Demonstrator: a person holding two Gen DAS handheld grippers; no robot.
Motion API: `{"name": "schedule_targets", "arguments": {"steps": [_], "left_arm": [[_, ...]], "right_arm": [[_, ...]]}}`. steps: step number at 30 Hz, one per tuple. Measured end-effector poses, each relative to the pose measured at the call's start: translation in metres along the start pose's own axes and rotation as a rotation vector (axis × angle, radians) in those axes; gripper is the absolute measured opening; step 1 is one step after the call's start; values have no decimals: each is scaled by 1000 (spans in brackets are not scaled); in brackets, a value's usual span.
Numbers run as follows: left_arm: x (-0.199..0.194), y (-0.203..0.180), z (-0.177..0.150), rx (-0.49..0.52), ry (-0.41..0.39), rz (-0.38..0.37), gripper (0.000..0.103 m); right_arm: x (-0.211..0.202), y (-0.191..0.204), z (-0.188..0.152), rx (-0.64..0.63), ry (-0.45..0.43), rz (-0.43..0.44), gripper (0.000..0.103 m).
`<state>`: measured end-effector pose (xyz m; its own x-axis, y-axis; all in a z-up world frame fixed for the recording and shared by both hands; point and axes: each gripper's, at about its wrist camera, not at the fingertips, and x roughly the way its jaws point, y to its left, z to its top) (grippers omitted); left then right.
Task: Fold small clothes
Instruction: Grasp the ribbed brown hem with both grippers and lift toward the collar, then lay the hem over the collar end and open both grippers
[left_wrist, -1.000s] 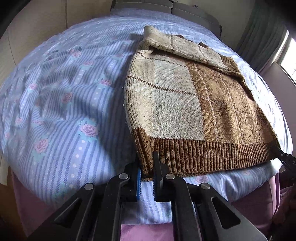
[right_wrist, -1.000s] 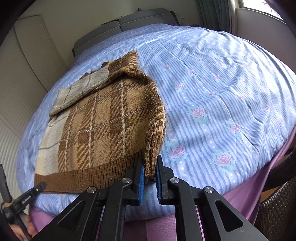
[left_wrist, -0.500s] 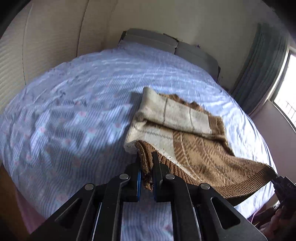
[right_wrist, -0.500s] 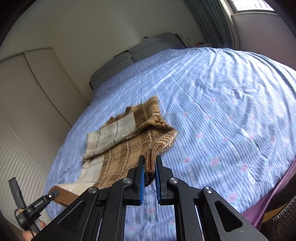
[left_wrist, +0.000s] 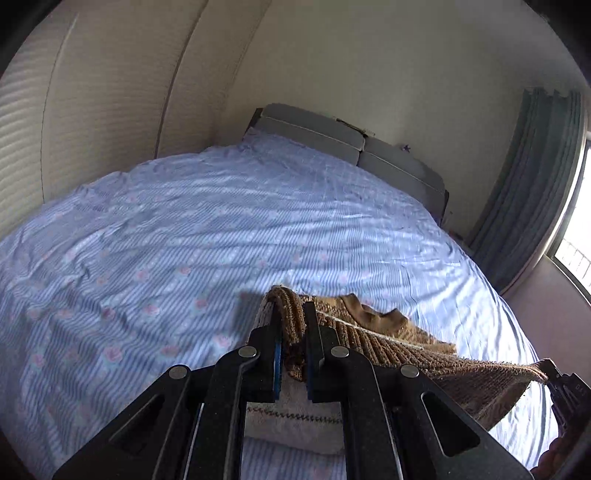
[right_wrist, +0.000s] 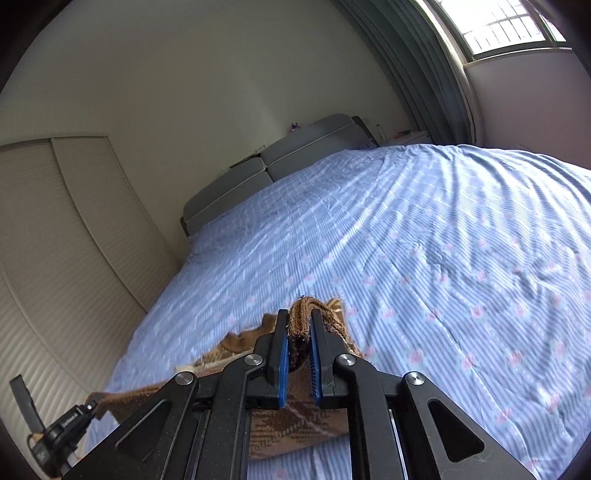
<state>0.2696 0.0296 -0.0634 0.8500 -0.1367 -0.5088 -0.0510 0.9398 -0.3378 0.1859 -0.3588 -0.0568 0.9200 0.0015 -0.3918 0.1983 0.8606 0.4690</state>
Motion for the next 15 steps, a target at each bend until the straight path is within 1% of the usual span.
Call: {"name": "schedule_targets", "arguments": {"steps": [4, 8, 15], "left_arm": [[52, -3, 14, -16, 33, 8, 11], [100, -8, 20, -4, 63, 18, 11], [161, -15, 28, 13, 98, 30, 11]], "right_arm": [[55, 4, 8, 10, 16, -31, 10], [104, 1, 14, 15, 42, -65, 10], [163, -8, 25, -4, 64, -113, 10]]}}
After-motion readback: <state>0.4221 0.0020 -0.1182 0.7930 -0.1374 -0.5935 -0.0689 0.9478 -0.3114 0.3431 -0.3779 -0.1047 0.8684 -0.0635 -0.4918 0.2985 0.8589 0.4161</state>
